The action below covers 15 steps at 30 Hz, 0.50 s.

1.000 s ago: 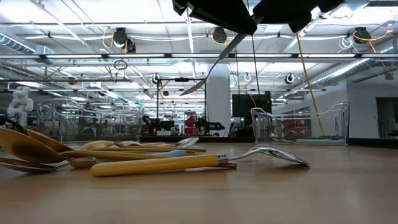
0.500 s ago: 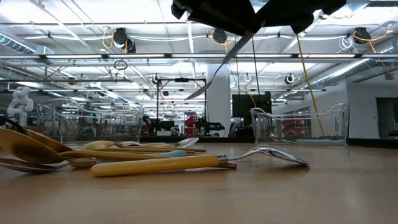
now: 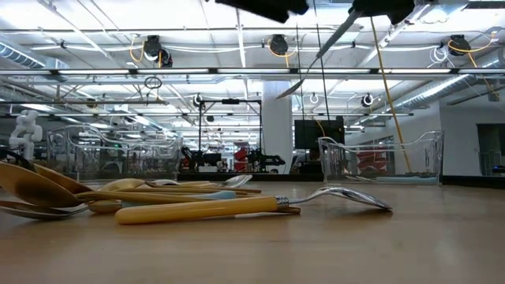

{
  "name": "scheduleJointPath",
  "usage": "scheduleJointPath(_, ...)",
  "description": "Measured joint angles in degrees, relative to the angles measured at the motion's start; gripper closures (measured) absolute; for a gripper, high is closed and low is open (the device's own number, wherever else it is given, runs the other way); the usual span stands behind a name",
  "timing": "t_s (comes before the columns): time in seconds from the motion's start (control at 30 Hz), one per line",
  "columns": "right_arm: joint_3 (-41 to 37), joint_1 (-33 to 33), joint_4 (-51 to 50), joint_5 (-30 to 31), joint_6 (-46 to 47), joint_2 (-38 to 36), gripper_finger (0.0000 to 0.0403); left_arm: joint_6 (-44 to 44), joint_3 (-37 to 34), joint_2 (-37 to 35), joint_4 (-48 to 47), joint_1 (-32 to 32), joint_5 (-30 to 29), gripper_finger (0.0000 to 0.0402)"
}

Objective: Sort silverware by color (type)
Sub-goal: Put the blue spoon into the top right transparent bin

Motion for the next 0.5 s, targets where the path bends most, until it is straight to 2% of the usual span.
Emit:
scheduleJointPath(0.13,0.0,-1.4,-7.5,2.2,-0.1,-5.9,0.0348,-1.5,0.0,0.0,-2.3,0.0,-0.3,0.0184)
scheduleJointPath(0.27,0.0,-3.0,-14.3,3.5,-1.3,-11.5,0.0348,-1.5,-1.9,0.1,0.6,-0.1,0.6,0.0184)
scheduleJointPath(0.5,0.0,-5.2,-19.9,4.7,-3.4,-20.5,0.0348,4.0,-7.8,0.1,17.7,0.5,8.6,0.0183)
